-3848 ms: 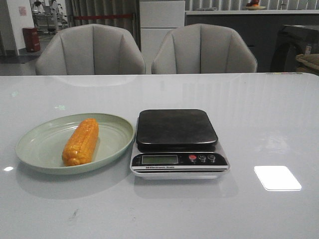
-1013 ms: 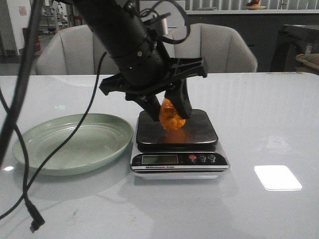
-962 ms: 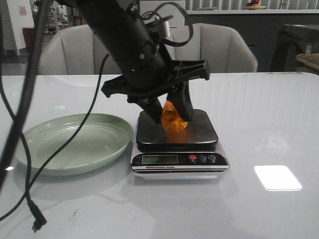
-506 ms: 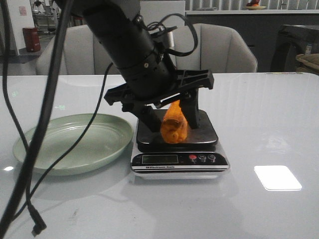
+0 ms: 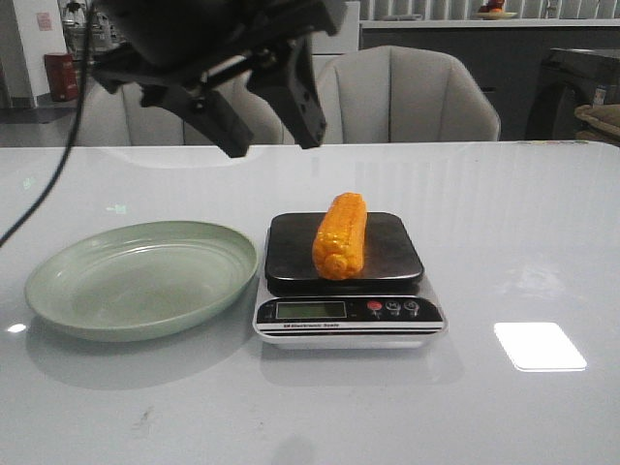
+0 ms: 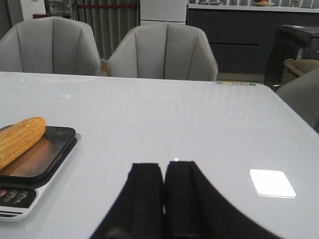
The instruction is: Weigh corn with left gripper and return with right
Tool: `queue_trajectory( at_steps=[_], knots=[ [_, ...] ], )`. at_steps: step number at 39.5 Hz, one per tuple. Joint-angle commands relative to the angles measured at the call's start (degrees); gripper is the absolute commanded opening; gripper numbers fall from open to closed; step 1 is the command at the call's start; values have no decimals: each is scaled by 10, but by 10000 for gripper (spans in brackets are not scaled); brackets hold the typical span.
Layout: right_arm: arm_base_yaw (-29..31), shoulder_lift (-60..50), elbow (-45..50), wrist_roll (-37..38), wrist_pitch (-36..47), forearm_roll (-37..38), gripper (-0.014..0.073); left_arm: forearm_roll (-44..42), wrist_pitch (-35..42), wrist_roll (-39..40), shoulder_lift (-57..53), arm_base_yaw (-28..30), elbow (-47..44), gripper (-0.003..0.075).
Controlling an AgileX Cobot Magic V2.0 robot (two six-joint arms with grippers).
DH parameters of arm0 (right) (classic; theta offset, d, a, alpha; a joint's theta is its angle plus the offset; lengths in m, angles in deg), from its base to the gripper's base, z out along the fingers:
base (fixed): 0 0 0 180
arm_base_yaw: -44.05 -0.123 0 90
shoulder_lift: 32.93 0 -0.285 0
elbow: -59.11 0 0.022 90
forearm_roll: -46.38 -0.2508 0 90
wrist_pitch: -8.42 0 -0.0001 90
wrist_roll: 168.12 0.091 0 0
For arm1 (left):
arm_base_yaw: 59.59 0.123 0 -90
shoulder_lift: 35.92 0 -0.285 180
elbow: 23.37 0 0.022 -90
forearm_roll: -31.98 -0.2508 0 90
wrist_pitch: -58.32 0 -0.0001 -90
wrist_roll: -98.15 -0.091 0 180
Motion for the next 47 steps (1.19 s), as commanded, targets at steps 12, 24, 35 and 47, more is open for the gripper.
queue_trajectory(
  at_steps=[12,24,35,47],
  knots=[
    [2,-11,6,-5,44,6,146,-36,43,-14,-254,-2,-140,427],
    [2,-11,6,-5,44,6,146,-60,41,-14,-479,-2,-266,427],
    [2,-11,6,-5,44,6,146,-96,25,-15,-682,-2,-359,426],
    [2,-11,6,-5,44,6,146,-107,14,-19,-774,-2,-407,215]
  ],
)
